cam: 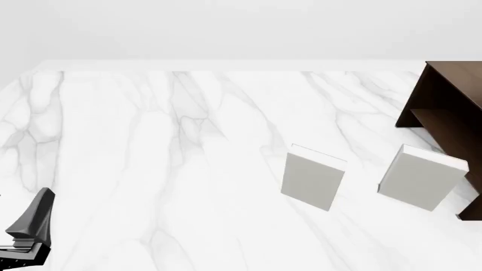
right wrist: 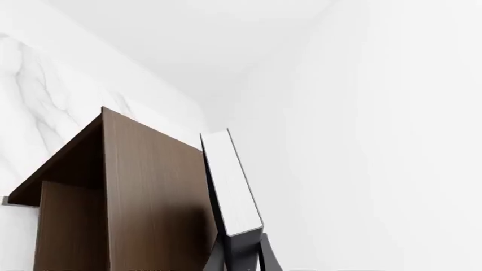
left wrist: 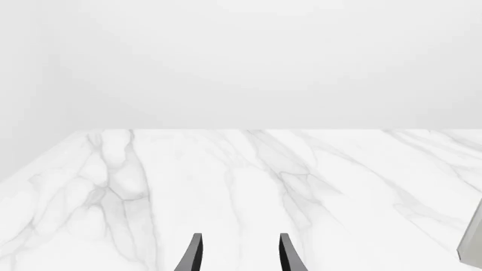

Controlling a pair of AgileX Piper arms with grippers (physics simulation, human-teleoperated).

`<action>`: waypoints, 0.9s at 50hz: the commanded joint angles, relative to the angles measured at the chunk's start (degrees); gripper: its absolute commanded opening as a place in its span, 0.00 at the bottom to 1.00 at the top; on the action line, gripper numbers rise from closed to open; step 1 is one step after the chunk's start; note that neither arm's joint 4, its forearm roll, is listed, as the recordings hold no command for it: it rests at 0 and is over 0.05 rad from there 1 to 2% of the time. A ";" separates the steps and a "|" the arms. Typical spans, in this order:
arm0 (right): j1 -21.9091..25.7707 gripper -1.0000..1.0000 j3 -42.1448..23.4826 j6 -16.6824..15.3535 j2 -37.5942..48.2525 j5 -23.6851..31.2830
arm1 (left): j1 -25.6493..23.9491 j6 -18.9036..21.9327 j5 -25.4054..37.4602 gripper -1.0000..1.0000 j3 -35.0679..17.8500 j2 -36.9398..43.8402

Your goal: Pick up the book on the left and place it on top of the shelf.

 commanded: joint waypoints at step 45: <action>1.52 1.00 11.76 5.57 -11.03 1.80 | 0.00 0.00 0.00 1.00 0.00 0.00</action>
